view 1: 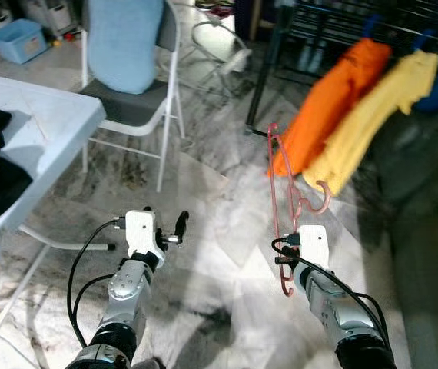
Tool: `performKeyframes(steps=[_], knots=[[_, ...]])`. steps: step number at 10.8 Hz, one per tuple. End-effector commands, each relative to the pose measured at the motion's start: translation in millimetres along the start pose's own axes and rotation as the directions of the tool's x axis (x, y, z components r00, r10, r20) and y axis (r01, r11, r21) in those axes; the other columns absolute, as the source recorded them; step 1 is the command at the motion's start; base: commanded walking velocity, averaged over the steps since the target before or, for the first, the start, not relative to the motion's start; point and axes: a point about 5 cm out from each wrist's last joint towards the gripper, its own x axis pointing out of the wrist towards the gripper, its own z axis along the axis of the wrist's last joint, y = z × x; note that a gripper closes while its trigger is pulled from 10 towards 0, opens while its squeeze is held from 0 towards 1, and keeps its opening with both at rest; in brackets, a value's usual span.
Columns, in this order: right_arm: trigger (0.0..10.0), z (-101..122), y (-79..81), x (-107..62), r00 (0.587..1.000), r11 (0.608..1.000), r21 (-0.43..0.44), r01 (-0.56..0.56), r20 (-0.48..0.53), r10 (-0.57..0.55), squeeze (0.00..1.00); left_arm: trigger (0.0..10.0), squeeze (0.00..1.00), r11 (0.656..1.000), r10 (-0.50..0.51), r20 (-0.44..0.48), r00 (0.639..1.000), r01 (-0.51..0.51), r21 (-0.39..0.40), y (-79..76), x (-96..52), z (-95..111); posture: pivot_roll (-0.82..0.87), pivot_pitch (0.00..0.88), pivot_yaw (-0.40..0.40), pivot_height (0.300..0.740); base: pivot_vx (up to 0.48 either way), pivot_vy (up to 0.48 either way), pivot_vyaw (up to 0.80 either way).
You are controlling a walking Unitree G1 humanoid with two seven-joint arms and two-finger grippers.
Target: Hang hanger
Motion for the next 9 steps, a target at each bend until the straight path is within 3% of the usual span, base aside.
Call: performKeyframes(steps=[1,5,9], knots=[[10.0,5.3,-2.6,-1.9,1.000,1.000,-0.005,-0.001,0.025,0.001,0.00,10.0,0.00,1.000,-0.019,-0.019,1.000,0.018,-0.012,-4.6,-2.0,-4.7,-0.10,0.095,-0.082,0.740,0.412,0.000,0.00],[10.0,4.8,-5.2,-3.4,1.000,1.000,-0.001,0.015,0.023,-0.015,0.00,10.0,0.00,0.999,-0.034,-0.020,0.999,0.034,-0.019,-7.0,4.3,-0.2,-0.12,0.083,-0.082,0.740,0.436,0.000,0.00],[10.0,9.3,-5.9,-2.7,0.999,0.999,0.019,0.027,0.043,-0.028,0.00,10.0,0.00,0.999,-0.033,-0.022,0.999,0.032,-0.026,-7.9,5.0,0.0,-0.11,0.083,-0.083,0.740,0.401,0.263,0.00]])
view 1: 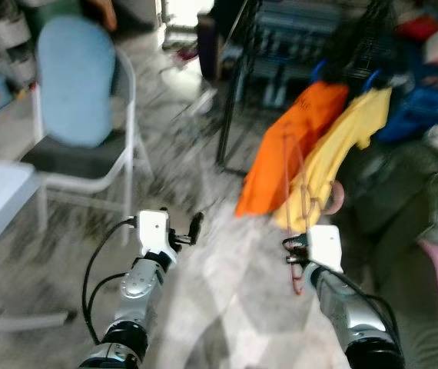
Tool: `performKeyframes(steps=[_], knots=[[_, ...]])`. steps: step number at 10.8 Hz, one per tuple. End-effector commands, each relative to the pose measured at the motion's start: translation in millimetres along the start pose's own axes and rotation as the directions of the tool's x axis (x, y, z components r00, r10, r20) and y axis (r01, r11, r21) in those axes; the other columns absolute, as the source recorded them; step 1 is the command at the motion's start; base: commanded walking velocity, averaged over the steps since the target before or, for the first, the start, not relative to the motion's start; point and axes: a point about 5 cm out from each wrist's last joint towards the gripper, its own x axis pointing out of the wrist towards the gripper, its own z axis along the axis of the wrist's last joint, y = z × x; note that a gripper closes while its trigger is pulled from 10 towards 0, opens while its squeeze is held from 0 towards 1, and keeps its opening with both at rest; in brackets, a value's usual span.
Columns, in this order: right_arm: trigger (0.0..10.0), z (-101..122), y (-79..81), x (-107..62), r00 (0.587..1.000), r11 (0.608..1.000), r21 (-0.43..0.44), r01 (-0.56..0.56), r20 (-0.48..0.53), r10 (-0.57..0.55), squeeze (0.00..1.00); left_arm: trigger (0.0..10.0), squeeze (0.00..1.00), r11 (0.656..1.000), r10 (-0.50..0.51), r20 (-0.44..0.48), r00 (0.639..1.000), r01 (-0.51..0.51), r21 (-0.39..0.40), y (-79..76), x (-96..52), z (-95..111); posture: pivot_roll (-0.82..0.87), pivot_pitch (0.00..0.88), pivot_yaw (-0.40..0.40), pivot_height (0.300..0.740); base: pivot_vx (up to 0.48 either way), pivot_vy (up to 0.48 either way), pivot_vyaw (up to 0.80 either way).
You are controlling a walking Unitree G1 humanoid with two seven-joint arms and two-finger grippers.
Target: Hang hanger
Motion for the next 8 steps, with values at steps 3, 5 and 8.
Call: performKeyframes(steps=[3,5,8], knots=[[10.0,6,10.7,1.1,0.999,1.000,0.021,-0.018,0.028,0.017,0.00,10.0,0.00,0.999,0.024,-0.033,0.999,-0.023,0.022,12.4,-6.1,-4,-0.11,0.072,-0.075,0.740,0.399,0.266,0.00],[10.0,5,13.4,2.5,0.999,0.999,0.034,-0.017,0.030,0.016,0.00,10.0,0.00,0.999,0.019,-0.042,0.999,-0.017,0.045,18.2,-4.5,-1,-0.11,0.060,-0.061,0.740,0.396,0.272,0.00],[10.0,10,15.3,4.7,0.999,0.998,0.066,0.008,0.050,-0.011,0.00,10.0,0.00,0.998,0.013,-0.048,0.999,-0.010,0.059,20.3,-1.1,2,-0.11,0.049,-0.053,0.740,0.398,0.269,0.00]])
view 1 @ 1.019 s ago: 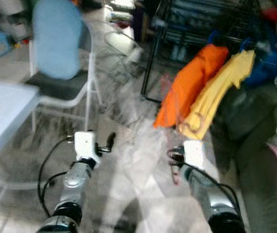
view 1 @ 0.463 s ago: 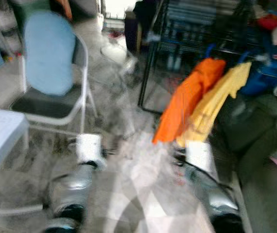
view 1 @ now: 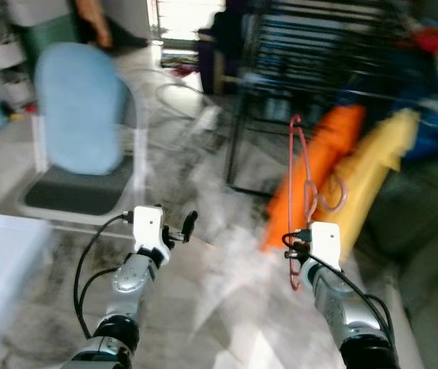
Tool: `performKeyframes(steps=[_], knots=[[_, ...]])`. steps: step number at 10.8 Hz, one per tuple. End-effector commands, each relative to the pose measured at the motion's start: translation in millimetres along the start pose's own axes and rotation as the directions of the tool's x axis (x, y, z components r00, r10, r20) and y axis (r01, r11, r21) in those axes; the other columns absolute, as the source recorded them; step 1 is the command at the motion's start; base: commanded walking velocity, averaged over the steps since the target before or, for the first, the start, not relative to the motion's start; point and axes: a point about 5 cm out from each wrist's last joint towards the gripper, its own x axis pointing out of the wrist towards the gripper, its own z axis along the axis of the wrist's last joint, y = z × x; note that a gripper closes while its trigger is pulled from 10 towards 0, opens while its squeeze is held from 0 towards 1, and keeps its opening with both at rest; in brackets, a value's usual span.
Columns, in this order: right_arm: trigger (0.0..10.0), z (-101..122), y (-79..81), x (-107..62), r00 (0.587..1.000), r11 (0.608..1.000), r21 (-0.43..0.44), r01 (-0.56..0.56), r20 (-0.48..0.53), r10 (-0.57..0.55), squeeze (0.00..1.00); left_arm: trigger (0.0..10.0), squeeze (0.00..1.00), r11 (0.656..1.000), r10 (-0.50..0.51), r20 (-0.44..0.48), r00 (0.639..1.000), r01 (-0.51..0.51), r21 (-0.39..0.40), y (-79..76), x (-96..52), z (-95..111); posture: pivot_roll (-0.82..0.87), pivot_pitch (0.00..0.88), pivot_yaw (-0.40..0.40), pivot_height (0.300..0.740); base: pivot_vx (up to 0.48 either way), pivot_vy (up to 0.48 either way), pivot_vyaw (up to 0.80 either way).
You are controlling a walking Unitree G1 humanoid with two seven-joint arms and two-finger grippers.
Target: Hang hanger
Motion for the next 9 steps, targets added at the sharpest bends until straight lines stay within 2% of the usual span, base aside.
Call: performKeyframes(steps=[1,2,5,9], knots=[[10.0,8,-3.9,1.7,1.000,1.000,-0.004,0.012,0.028,-0.012,0.00,10.0,0.00,1.000,-0.009,-0.015,1.000,0.009,-0.003,-3.9,0.2,-3,-0.10,0.047,-0.055,0.740,0.398,0.270,0.00],[10.0,8,-4.3,2.3,1.000,1.000,-0.003,0.014,0.027,-0.014,0.00,10.0,0.00,1.000,-0.011,-0.014,1.000,0.011,-0.004,-4.4,0.1,-3,-0.09,0.047,-0.056,0.740,0.394,0.270,0.00],[10.0,13,-9.4,7.3,0.998,0.998,-0.031,0.063,0.013,-0.063,0.00,10.0,0.00,0.999,-0.034,-0.027,0.999,0.034,0.012,-11.1,-2.1,-8,-0.08,0.050,-0.066,0.740,0.346,0.000,0.00],[10.0,23,-26.4,13.6,0.990,0.990,0.017,0.140,0.008,-0.140,0.00,10.0,0.00,0.999,-0.043,-0.032,0.999,0.044,0.010,-16.1,-1.4,-9,-0.09,0.054,-0.069,0.740,0.469,0.000,0.00]])
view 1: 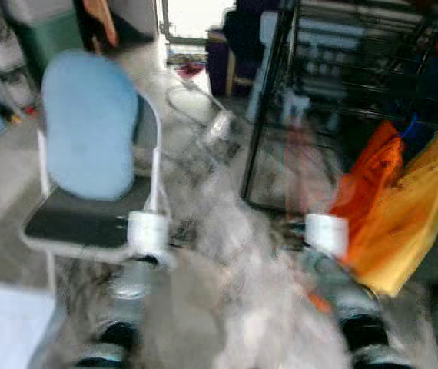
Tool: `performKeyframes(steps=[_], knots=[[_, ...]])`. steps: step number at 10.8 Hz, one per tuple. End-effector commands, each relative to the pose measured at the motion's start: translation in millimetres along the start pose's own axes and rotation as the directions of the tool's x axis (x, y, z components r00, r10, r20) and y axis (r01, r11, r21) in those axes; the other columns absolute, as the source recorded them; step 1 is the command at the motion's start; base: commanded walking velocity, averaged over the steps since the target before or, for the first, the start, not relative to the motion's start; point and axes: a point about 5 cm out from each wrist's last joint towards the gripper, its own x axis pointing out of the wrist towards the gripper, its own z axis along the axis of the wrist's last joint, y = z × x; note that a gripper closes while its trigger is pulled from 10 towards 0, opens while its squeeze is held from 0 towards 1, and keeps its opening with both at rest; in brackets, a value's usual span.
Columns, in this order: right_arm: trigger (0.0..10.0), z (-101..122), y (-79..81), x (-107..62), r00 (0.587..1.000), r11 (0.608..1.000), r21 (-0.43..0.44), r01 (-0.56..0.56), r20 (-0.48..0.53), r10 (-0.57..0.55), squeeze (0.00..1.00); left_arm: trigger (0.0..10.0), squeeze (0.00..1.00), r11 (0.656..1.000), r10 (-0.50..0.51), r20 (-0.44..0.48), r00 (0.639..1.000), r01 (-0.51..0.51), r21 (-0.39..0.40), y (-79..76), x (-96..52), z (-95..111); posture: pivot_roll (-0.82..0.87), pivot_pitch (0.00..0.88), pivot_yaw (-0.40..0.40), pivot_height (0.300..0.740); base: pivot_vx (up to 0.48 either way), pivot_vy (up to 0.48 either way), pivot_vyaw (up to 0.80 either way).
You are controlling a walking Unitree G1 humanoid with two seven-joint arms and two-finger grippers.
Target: Hang hanger
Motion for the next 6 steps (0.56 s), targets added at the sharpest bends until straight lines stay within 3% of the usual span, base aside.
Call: performKeyframes(steps=[1,4,6], knots=[[10.0,14.3,7.3,1.4,0.999,1.000,0.024,-0.005,0.041,0.004,0.00,10.0,0.00,1.000,0.025,-0.007,1.000,-0.025,0.018,9.5,-0.9,1.8,-0.09,0.054,-0.069,0.740,0.461,0.000,0.00],[10.0,13.5,3.6,3.2,1.000,0.999,0.035,-0.001,0.029,0.000,0.00,10.0,0.00,1.000,0.013,-0.010,1.000,-0.013,0.008,5.8,-0.1,0.9,-0.10,0.057,-0.070,0.740,0.461,0.000,0.00],[10.0,17.1,0.6,4.9,1.000,0.999,0.034,0.004,0.028,-0.005,0.00,10.0,0.00,1.000,0.017,-0.006,1.000,-0.017,-0.012,5.6,-0.2,0.7,-0.10,0.057,-0.070,0.740,0.000,0.000,0.00]])
